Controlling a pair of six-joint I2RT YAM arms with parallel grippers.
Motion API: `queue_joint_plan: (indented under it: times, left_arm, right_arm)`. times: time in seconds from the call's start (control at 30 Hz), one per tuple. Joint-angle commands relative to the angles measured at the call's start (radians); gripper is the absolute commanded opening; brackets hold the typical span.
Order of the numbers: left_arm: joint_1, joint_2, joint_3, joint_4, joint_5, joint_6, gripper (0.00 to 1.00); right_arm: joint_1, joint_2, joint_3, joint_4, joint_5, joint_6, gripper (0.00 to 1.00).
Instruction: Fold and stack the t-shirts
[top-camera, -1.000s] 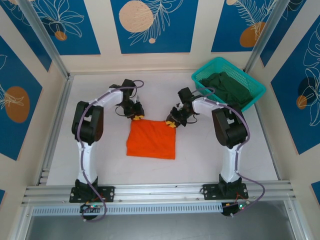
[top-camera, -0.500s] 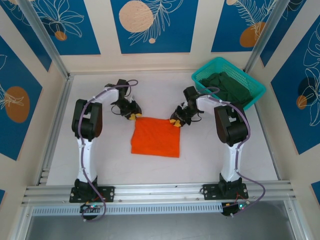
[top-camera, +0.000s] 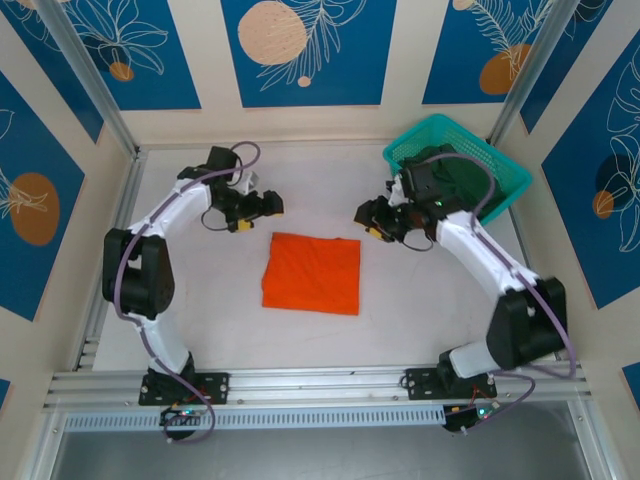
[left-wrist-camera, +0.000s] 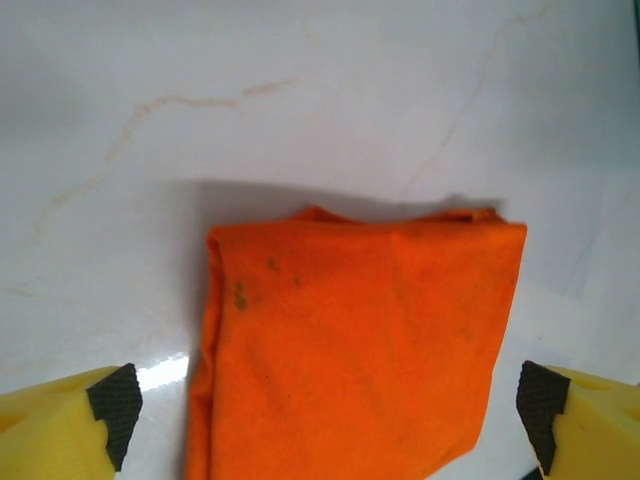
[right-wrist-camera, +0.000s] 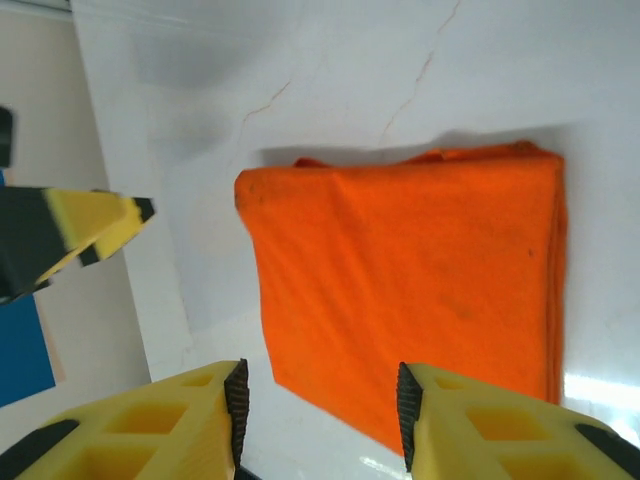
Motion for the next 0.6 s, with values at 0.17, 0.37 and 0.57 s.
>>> queue_joint_plan:
  times: [0.17, 0.37, 0.57]
  left_arm:
    - [-0.129, 0.085, -0.126, 0.039, -0.076, 0.087, 0.73]
    - [-0.182, 0.184, -0.091, 0.071, -0.106, 0.048, 0.56]
    - [-0.194, 0.237, -0.031, -0.003, -0.233, 0.017, 0.53]
  right_arm:
    - [-0.047, -0.490, -0.255, -0.104, 0.031, 0.050, 0.55]
    - [-0.074, -0.635, -0.312, -0.198, -0.010, 0.021, 0.57]
    - [-0.106, -0.577, -0.275, -0.254, -0.090, -0.041, 0.57]
